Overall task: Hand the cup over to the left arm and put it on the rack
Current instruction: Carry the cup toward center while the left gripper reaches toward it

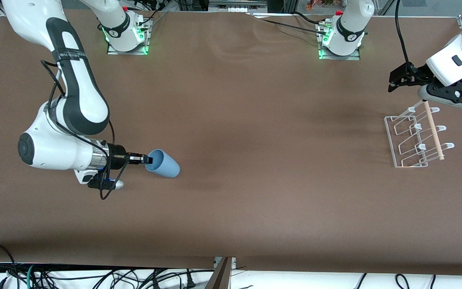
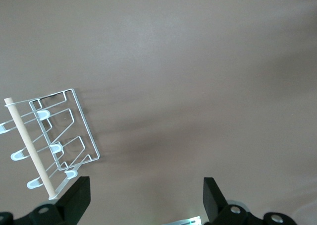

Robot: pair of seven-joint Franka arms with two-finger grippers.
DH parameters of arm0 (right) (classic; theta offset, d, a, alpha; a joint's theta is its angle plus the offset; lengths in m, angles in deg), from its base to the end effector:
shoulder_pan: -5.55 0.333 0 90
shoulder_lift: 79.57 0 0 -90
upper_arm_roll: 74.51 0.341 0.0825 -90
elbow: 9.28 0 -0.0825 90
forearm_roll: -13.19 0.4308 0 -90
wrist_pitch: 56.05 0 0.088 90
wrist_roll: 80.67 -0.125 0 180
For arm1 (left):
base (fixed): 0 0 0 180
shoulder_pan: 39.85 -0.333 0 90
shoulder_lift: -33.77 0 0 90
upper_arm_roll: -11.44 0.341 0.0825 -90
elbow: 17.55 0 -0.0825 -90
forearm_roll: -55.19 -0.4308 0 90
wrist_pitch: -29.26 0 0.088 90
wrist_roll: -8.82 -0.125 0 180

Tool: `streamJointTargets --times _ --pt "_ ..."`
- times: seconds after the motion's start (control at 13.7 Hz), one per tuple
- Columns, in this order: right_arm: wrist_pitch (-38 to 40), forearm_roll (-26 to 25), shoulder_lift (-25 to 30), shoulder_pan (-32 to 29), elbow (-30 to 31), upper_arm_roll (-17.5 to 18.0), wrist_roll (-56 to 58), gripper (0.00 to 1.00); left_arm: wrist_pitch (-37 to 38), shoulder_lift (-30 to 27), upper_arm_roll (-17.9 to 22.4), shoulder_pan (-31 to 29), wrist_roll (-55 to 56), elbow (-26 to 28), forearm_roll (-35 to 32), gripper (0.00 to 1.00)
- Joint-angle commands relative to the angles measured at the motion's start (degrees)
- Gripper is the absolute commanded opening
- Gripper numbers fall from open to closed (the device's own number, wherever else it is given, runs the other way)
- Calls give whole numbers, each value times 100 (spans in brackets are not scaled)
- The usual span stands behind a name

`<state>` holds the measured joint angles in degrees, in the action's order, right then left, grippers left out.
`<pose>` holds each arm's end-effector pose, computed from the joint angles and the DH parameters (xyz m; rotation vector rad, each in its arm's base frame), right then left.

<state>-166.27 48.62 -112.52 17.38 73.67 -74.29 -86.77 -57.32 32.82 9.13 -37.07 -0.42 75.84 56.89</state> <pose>0.7334 0.2075 0.3418 -2.5763 0.1884 0.2451 0.5829 -0.0560 0.6061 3.0806 -0.3876 -0.1572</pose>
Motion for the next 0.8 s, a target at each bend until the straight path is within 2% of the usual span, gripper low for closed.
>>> streamJointTargets --times 0.0,0.15,0.29,0.44,0.73 --pt "36 447 0 82 -339 294 -1047 0 106 51 -59 38 2 -119 31 100" --pt "10 613 -36 223 -463 400 -1427 0 159 69 -68 46 -7 -119 111 100" --pt "-192 1409 -53 284 -481 506 -1464 0 273 103 -181 64 -42 -110 163 100" --pt "-394 2263 -132 451 -490 524 -1455 0 265 217 -226 55 -60 -119 522 100" --pt "-930 3065 -176 1004 -490 524 -1464 0 221 753 -217 -6 -393 -522 1165 100"
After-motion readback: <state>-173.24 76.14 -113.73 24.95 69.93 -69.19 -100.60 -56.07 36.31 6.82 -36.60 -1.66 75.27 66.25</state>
